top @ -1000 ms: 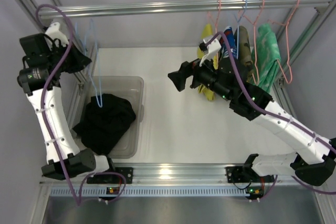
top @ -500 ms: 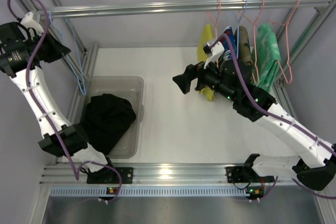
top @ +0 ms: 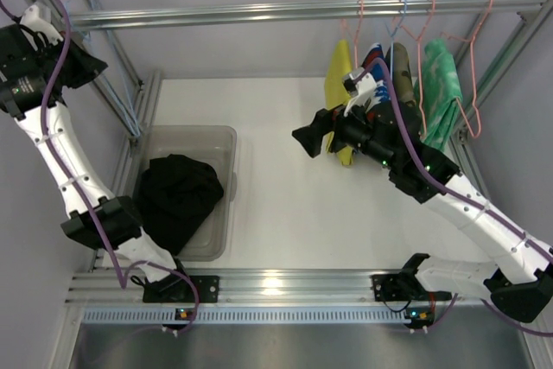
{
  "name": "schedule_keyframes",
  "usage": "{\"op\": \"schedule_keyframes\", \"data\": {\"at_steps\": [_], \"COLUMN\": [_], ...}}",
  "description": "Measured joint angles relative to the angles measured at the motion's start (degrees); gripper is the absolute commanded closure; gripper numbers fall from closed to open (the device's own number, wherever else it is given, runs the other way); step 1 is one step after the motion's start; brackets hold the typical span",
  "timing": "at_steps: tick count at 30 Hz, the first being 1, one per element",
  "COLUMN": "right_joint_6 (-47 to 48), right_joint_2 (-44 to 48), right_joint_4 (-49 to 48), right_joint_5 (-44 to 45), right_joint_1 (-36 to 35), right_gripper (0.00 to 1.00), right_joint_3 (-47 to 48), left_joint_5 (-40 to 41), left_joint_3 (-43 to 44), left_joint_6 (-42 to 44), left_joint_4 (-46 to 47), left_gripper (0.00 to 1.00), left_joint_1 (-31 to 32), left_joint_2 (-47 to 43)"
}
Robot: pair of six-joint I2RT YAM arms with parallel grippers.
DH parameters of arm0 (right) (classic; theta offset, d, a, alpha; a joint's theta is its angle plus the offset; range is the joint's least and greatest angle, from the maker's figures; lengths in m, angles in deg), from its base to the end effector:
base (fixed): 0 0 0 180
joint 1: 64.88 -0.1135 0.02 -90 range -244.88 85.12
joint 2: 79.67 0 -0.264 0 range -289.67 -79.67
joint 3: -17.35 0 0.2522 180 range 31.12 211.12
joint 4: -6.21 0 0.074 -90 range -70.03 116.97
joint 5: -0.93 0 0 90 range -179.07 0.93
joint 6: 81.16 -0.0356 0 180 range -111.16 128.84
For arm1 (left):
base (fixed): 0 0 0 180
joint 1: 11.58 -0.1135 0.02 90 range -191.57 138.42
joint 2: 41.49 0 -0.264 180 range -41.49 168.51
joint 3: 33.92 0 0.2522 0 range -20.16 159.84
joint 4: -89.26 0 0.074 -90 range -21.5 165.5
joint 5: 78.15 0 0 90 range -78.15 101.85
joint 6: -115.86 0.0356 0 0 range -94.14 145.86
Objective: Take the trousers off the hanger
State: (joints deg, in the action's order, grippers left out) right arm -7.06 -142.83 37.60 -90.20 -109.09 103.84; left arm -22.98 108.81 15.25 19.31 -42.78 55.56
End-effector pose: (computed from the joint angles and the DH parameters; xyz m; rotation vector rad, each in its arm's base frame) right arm 0.1722 0.1685 0.4336 -0.4493 1.7192 0.7879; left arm 0.2866 0.1498 0.5135 -0.3172 1.9058 -0.3658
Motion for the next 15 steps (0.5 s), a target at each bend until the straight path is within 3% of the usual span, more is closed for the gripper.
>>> {"op": "schedule_keyframes", "data": {"at_steps": [15], "right_joint_6": [-1.31], "right_joint_2": [0.09], "right_joint_4": [-0.02], "right_joint_5": [-1.77], "right_joint_1": [1.03], "right_gripper": [0.00], "right_joint_3": [0.00], "left_joint_5": [5.09], "left_joint_3": [0.04], "left_joint_6": [-1.92], "left_joint_4": [2.64], "left_gripper": [0.85], "left_joint_1": [2.84], "left_joint_2": [2.99]}}
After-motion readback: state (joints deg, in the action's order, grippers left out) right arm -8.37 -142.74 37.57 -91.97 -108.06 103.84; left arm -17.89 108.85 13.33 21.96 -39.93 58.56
